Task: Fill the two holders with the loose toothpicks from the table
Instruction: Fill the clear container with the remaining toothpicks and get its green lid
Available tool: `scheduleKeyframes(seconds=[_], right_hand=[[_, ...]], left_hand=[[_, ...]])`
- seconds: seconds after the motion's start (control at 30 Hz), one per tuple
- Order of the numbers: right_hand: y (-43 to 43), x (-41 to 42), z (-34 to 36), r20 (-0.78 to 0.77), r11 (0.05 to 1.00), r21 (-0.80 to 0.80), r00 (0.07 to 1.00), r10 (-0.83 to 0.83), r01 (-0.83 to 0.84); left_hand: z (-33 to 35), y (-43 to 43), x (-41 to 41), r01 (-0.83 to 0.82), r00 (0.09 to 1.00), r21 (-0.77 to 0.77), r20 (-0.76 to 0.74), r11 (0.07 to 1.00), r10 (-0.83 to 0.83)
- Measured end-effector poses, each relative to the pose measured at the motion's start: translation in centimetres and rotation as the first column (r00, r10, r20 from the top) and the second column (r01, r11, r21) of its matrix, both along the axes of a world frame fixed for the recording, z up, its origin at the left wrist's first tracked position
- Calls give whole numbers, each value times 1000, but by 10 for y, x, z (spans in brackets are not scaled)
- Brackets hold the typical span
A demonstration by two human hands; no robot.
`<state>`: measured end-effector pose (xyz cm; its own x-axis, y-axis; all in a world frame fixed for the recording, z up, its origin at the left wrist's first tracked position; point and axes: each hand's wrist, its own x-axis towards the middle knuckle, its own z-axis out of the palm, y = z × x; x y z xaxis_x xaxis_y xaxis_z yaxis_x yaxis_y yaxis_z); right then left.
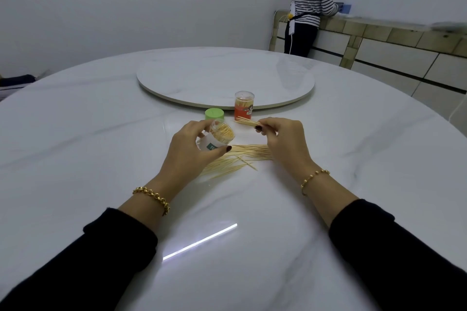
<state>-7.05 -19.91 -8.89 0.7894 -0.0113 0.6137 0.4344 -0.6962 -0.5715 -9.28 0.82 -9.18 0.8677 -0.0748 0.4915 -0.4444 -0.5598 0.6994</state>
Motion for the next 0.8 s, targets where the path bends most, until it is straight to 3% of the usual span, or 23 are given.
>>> scheduleKeyframes(seconds=[0.2, 0.33, 0.5, 0.8], right_hand=[[8, -4, 8, 39, 998, 37, 998, 44, -45], [17, -10, 9, 125, 988, -140, 989, 76, -58], [22, -10, 10, 224, 929, -365, 974, 31, 55], [27, -7, 10, 252, 894, -438, 967, 26, 91]], left_hand=[[-1, 0, 1, -14, 1000, 11, 3, 1000, 14], [-1, 0, 1, -12, 1000, 12, 9, 1000, 12], [-2, 0, 3, -15, 1000, 34, 19, 999, 14], [-3, -2, 4, -15, 999, 70, 42, 997, 12]])
